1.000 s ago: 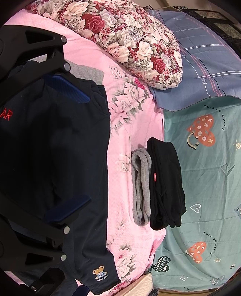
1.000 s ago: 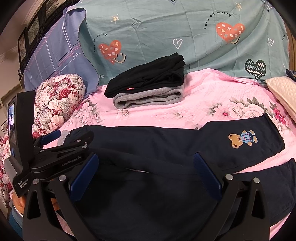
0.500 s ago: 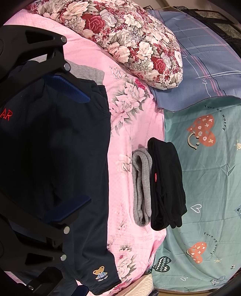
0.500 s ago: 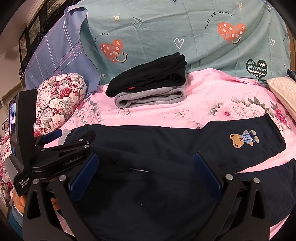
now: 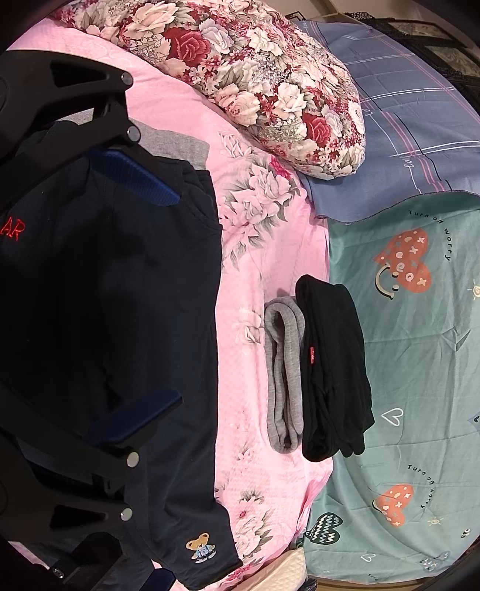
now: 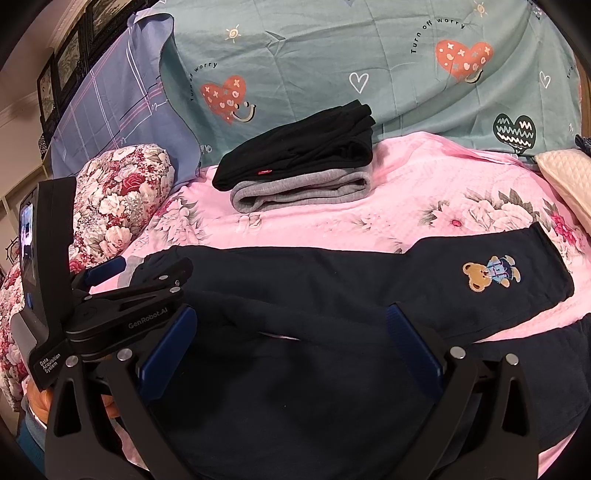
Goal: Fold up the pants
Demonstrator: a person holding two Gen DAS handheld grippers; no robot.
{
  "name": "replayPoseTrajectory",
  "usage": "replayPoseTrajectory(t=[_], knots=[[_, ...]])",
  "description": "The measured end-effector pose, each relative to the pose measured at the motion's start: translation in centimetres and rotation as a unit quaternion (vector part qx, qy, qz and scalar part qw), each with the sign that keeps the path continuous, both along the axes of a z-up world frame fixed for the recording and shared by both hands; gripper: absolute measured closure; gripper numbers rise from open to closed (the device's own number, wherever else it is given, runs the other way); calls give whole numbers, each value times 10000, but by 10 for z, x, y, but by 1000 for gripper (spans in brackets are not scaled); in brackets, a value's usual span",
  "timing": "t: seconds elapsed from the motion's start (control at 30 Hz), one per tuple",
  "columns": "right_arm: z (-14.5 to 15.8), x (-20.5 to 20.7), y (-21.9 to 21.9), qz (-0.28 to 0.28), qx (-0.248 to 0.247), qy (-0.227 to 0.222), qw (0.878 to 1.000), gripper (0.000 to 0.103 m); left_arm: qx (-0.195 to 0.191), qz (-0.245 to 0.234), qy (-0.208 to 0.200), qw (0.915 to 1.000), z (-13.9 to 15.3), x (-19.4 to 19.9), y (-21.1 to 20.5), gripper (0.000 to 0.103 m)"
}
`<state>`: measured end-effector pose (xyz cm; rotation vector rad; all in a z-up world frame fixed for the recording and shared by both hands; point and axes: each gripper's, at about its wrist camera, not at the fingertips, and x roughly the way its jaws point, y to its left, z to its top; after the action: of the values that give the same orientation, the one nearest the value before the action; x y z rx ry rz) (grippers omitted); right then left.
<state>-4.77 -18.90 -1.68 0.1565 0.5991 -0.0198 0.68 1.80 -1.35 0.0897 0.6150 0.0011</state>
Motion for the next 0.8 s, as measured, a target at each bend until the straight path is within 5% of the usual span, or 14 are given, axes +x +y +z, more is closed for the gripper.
replayPoseTrajectory(t=[0.8], knots=[[0, 0, 2, 49, 17, -4, 10000, 1, 15, 9, 17, 10000, -3, 1, 0, 2]])
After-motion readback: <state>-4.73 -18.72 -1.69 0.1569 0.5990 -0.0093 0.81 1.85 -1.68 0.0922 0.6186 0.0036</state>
